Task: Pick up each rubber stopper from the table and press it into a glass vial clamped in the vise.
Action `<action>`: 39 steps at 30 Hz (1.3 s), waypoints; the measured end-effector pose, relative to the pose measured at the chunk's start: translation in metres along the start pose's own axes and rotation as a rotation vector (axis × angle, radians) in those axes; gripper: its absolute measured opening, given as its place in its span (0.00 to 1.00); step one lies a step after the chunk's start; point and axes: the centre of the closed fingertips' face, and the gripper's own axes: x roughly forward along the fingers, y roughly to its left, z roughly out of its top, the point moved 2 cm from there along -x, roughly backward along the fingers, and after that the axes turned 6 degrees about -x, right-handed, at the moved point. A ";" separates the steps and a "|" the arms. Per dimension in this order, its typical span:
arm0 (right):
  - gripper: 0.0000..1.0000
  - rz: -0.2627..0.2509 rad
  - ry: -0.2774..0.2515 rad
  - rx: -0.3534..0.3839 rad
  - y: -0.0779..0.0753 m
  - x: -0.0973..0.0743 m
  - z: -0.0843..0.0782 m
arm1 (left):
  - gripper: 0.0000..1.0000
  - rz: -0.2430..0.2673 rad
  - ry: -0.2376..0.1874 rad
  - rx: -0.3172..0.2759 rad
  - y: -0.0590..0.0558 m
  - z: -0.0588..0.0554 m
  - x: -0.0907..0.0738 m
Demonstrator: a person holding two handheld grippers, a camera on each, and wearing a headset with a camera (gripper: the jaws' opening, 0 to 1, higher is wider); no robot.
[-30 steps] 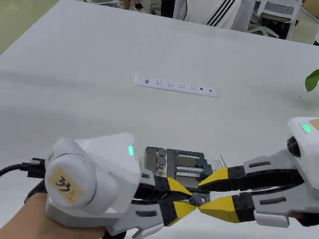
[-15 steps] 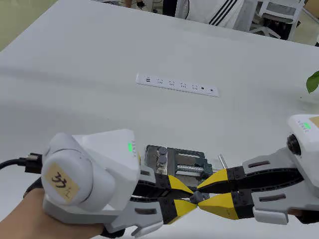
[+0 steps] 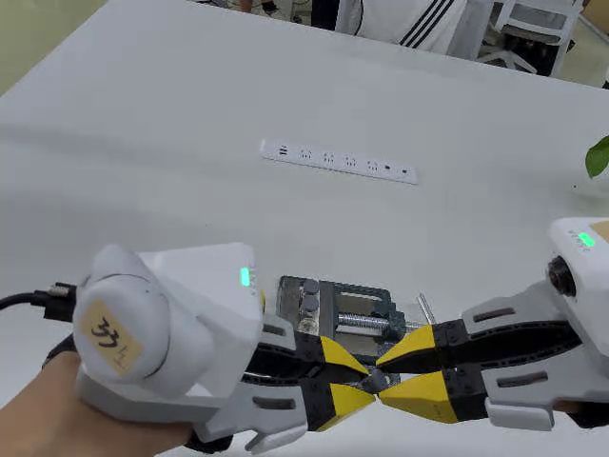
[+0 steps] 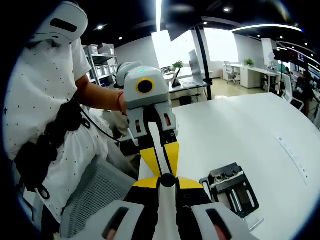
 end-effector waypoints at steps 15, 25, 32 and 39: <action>0.05 0.013 0.023 -0.025 0.001 0.002 0.000 | 0.04 -0.019 0.013 0.004 0.000 -0.001 -0.001; 0.05 0.007 0.042 -0.026 -0.002 0.006 0.000 | 0.04 -0.005 0.006 -0.007 0.003 -0.004 -0.003; 0.05 0.011 0.051 -0.022 -0.002 0.011 0.001 | 0.05 0.004 -0.003 -0.018 0.004 -0.008 -0.006; 0.05 0.001 0.051 -0.017 -0.008 0.012 0.007 | 0.11 0.022 -0.021 -0.034 0.006 -0.010 -0.011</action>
